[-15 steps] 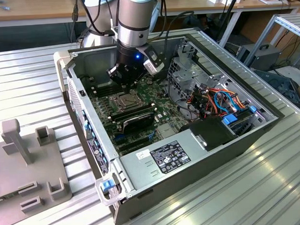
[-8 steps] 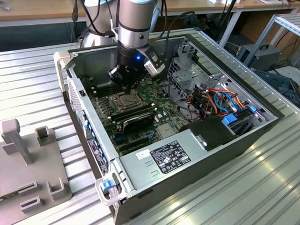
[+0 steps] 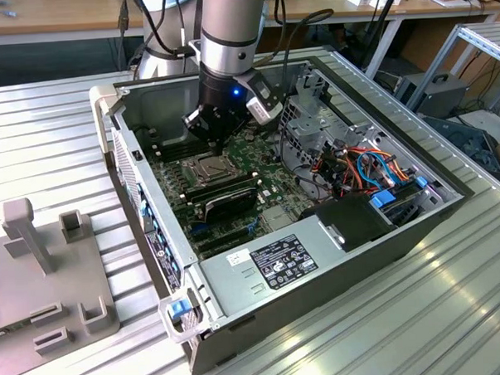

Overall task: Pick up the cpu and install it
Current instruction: 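Install the first cpu locking lever, then install the second cpu locking lever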

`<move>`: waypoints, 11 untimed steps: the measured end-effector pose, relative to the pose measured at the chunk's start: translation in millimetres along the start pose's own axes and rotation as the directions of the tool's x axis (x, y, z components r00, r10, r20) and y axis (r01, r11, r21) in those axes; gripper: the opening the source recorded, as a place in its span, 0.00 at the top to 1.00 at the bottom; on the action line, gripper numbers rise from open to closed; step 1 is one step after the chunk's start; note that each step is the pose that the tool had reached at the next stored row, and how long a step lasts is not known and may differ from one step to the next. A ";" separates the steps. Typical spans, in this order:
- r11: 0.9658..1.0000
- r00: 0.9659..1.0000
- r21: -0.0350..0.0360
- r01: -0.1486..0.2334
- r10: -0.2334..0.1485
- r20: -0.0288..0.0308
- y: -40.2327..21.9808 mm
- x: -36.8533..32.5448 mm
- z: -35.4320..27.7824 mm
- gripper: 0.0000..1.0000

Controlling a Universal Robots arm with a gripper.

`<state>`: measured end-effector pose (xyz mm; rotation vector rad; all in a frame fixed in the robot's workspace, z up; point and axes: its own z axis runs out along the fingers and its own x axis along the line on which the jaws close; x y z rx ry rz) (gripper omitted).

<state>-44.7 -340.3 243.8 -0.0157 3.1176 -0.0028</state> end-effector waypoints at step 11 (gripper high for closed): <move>1.000 1.000 -0.005 0.000 0.000 0.001 -1.2 -0.2 0.0 0.89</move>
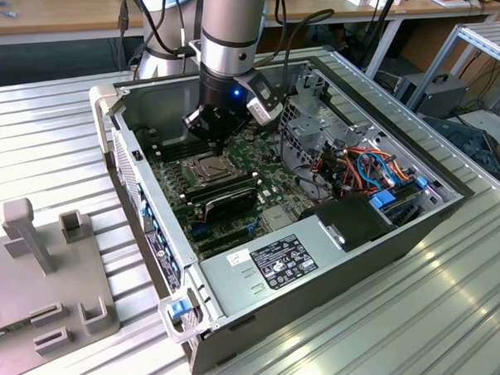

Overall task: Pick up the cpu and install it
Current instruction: 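Install the second cpu locking lever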

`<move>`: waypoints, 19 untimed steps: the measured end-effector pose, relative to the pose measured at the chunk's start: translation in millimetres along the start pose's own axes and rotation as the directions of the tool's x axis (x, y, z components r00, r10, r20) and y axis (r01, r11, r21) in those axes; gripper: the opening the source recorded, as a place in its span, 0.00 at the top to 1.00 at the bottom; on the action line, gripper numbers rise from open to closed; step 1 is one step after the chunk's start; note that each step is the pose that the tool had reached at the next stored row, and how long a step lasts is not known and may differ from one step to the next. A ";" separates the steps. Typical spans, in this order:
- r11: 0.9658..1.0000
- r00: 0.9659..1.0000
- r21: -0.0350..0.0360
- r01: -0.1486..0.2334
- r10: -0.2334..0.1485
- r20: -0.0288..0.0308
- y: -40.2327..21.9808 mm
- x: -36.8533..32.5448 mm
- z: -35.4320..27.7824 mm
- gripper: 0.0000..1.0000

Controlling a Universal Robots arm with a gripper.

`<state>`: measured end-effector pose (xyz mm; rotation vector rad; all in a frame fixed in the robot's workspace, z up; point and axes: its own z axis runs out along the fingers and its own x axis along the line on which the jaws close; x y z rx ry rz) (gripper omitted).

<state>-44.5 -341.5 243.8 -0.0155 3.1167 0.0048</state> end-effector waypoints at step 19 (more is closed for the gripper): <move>1.000 1.000 0.000 0.000 0.000 0.000 -12.5 0.1 0.0 0.89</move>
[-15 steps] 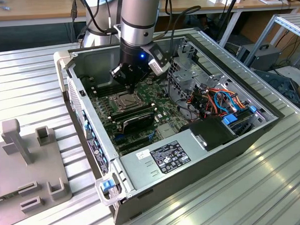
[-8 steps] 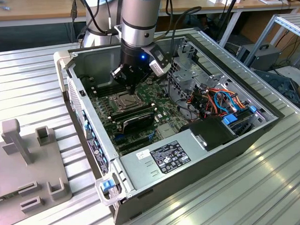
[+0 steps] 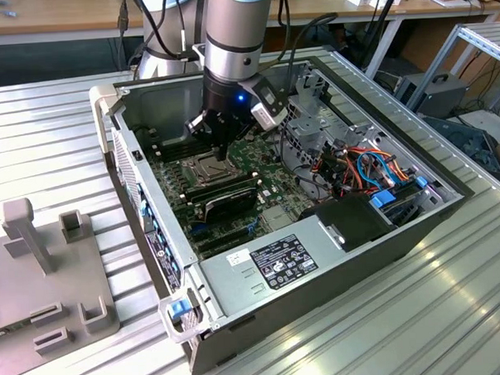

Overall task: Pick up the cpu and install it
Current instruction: 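Install the second cpu locking lever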

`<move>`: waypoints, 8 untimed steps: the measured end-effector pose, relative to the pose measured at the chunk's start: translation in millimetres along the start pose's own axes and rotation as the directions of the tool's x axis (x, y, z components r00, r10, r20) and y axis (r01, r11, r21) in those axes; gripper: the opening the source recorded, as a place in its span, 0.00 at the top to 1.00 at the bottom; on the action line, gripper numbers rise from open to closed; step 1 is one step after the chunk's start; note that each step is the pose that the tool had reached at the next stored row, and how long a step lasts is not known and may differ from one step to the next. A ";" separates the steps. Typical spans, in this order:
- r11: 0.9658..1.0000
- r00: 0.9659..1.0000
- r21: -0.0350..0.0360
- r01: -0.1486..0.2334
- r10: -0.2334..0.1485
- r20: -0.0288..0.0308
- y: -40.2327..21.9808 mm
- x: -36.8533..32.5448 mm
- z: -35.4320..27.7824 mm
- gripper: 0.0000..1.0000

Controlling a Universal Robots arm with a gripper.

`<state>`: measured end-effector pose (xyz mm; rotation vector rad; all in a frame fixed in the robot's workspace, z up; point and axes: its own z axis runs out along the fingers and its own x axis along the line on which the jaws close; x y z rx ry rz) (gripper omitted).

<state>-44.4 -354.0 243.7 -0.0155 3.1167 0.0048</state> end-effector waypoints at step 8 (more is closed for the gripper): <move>1.000 1.000 0.000 0.000 0.000 0.000 -1.8 0.0 0.0 0.89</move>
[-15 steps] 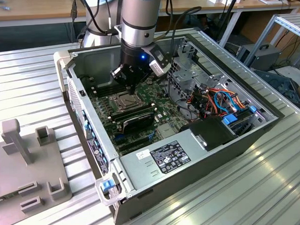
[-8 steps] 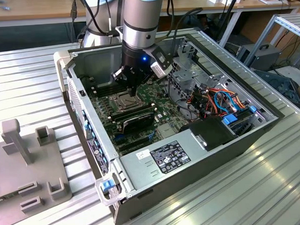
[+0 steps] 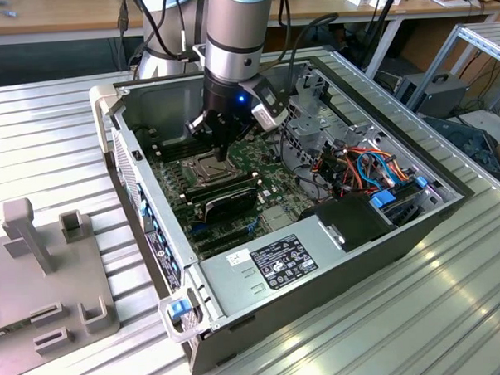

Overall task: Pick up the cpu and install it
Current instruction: 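Install the second cpu locking lever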

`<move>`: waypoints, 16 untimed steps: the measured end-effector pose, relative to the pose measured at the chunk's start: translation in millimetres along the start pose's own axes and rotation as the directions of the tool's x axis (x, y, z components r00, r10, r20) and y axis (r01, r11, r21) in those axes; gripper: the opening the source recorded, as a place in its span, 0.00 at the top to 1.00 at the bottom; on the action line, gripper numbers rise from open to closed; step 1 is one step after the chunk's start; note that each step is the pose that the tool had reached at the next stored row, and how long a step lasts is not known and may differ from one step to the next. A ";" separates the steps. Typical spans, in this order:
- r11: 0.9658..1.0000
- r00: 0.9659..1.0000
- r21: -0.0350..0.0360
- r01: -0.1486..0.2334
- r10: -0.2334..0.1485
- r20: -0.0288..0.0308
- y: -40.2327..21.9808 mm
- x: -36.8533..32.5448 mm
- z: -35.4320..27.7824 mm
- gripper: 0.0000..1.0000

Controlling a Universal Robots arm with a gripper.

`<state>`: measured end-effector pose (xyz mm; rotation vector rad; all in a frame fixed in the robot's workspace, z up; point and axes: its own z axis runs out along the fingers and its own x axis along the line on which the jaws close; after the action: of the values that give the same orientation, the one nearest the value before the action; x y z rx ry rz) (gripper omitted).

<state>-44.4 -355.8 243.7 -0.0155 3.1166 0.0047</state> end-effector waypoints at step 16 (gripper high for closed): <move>1.000 1.000 -0.001 0.000 0.000 0.000 -9.6 1.1 0.0 0.89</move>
<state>-45.5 -365.4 243.7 -0.0155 3.1166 0.0063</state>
